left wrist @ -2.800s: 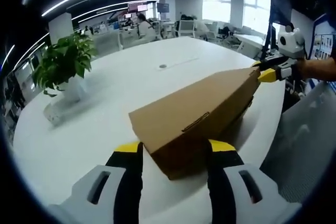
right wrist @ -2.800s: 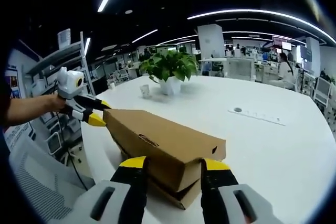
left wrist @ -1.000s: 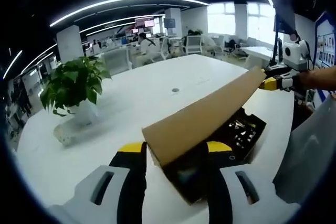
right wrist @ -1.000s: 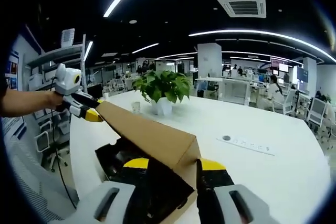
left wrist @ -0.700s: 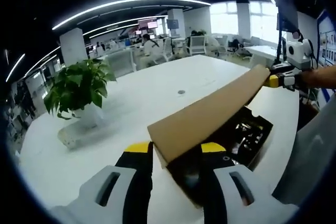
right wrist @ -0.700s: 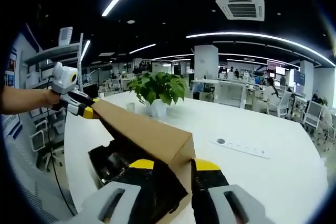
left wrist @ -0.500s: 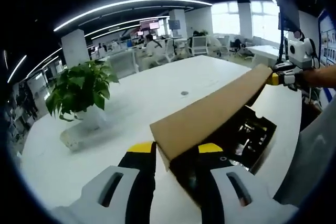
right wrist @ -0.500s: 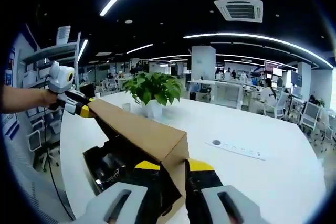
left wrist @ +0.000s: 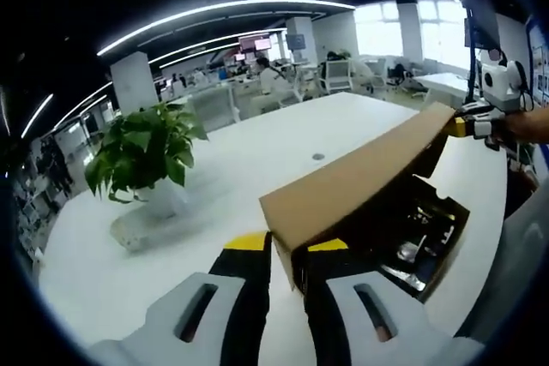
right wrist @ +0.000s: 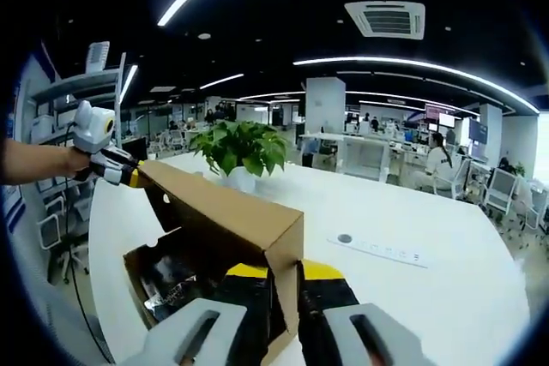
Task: Operate the shoe box by opening the lid, removing the specified soft item, and placing it in the target area until the item is outside and the box remains undamaged.
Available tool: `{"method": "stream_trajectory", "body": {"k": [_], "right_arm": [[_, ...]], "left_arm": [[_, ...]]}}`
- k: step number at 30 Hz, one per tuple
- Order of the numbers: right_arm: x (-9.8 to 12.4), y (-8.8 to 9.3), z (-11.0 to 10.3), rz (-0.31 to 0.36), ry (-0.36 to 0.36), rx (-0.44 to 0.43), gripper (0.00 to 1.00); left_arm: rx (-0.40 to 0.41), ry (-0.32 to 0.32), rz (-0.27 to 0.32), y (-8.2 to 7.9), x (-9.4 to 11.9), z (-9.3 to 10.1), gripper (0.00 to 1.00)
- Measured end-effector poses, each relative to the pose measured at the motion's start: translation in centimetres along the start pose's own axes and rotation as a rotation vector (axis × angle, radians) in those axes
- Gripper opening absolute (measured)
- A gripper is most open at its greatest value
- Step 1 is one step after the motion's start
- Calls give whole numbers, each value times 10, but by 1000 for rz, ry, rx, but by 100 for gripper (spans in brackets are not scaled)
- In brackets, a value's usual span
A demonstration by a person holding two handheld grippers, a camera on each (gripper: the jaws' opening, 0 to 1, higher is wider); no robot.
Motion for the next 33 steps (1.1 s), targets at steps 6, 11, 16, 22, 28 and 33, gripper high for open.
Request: {"method": "stream_trajectory", "body": {"k": [6, 11, 16, 22, 28, 33], "right_arm": [[-3, -2, 3, 2, 3, 3, 5], [-5, -4, 6, 2, 4, 4, 5], [-7, -5, 8, -1, 0, 8, 5], [-10, -6, 10, 2, 1, 16, 6], [-13, -8, 9, 12, 1, 22, 9], [-17, -10, 10, 23, 8, 30, 10]], "left_arm": [[6, -18, 5, -3, -6, -6, 7], [22, -26, 12, -5, -8, -7, 6], [39, -32, 15, -8, -12, -10, 5], [47, -31, 20, -10, -14, -12, 4], [55, -29, 21, -11, -17, -14, 4], [56, -25, 19, -12, -18, -15, 4]]}}
Point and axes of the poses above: the point that each gripper's makers call its tool centre point, and the gripper's own axes: x roughly backward along the fingers, z roughly to its right, y roughly out of its underside, the point moved 2 cm from there along x, roughly backward along the fingers, and after that the axes turned 2 degrees about -x, right-handed, at the moved point
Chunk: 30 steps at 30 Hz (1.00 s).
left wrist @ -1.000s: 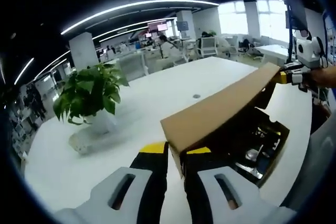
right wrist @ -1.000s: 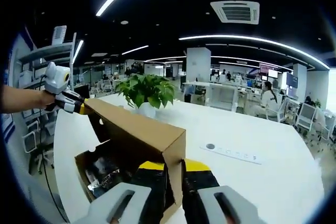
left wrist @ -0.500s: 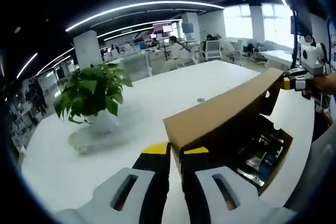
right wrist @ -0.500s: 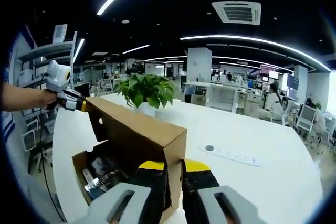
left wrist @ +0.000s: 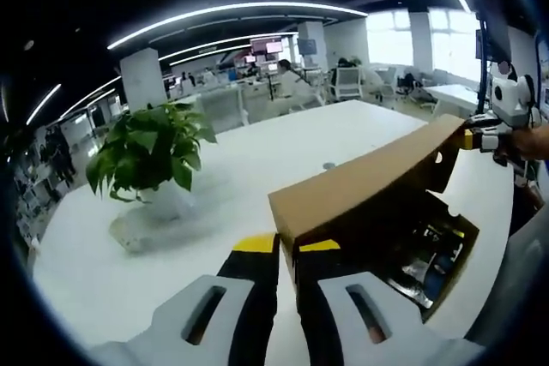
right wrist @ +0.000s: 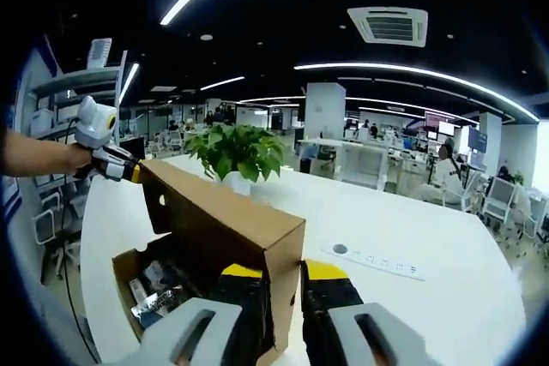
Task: Operate the shoe box by opening the lid, removing the specified soft item, and placing it in the target area until the item is outside and the box remains undamaged.
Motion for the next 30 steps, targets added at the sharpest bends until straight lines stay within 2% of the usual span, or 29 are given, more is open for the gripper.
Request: {"method": "stream_trajectory", "body": {"k": [6, 30], "right_arm": [[-3, 3, 2, -5, 12, 8, 11], [-16, 39, 7, -80, 60, -5, 11]], "left_arm": [[2, 3, 0, -1, -4, -3, 4], [23, 11, -5, -7, -21, -12, 4]]}}
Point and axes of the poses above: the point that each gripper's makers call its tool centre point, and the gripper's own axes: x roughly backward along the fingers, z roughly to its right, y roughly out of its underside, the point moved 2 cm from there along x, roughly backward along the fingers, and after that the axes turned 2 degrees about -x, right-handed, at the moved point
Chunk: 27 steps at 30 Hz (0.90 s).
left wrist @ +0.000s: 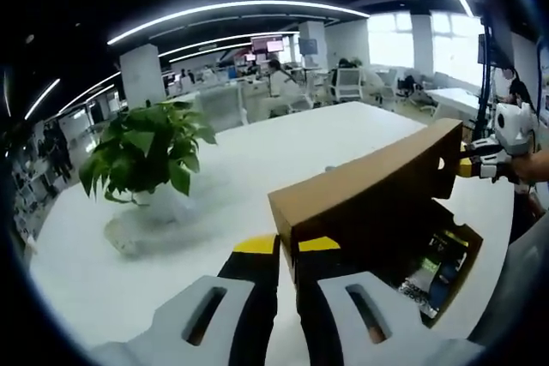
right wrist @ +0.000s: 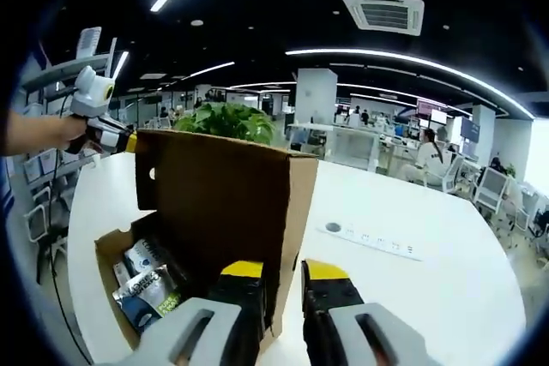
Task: Operate the shoe box by opening the lid, removing the specified soft item, and placing it in the target area until the item is outside and the box remains undamaged.
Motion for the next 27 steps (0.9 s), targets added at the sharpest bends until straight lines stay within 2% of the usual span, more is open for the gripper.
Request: {"method": "stream_trajectory", "body": {"k": [11, 19, 27], "right_arm": [[-2, 13, -2, -32, 29, -14, 6], [-4, 28, 1, -81, 51, -46, 3], [-7, 32, 1, -95, 59, -65, 0]], "left_arm": [[4, 2, -6, -2, -8, -2, 4], [7, 3, -9, -3, -12, -3, 4], [18, 4, -5, -4, -17, -5, 4]]}}
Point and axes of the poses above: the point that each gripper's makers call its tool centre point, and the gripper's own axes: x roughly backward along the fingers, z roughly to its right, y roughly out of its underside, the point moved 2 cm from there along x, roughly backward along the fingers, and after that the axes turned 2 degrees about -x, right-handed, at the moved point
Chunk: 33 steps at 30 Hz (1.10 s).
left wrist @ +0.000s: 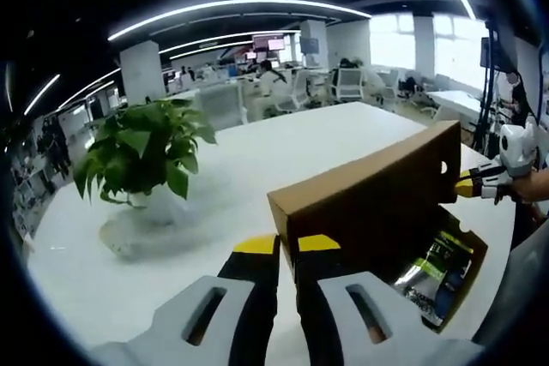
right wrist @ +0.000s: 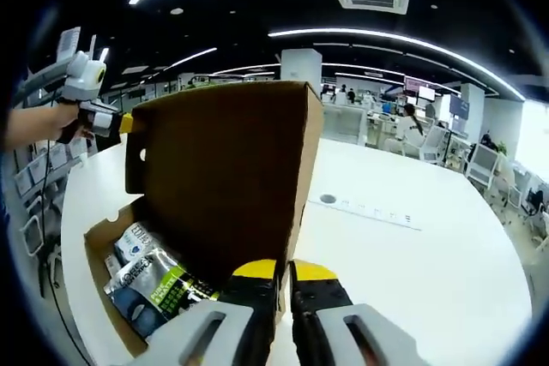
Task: Operate the shoe box by opening the lid, removing the specified soft item, and placing it in the target area until the item is outside and the box remains undamaged.
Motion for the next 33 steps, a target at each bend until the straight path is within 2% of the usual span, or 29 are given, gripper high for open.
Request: {"method": "stream_trajectory", "body": {"k": [7, 17, 23, 33], "right_arm": [[-2, 1, 2, -8, 12, 21, 0], [-2, 1, 5, -12, 17, 30, 0], [-2, 0, 5, -14, 16, 37, 0], [-3, 0, 5, -15, 14, 41, 0]], "left_arm": [[14, 0, 18, 0, 0, 1, 4], [-8, 9, 32, 3, 1, 7, 10], [-13, -2, 18, 16, 1, 7, 15], [5, -28, -20, 46, 1, 5, 16]]}}
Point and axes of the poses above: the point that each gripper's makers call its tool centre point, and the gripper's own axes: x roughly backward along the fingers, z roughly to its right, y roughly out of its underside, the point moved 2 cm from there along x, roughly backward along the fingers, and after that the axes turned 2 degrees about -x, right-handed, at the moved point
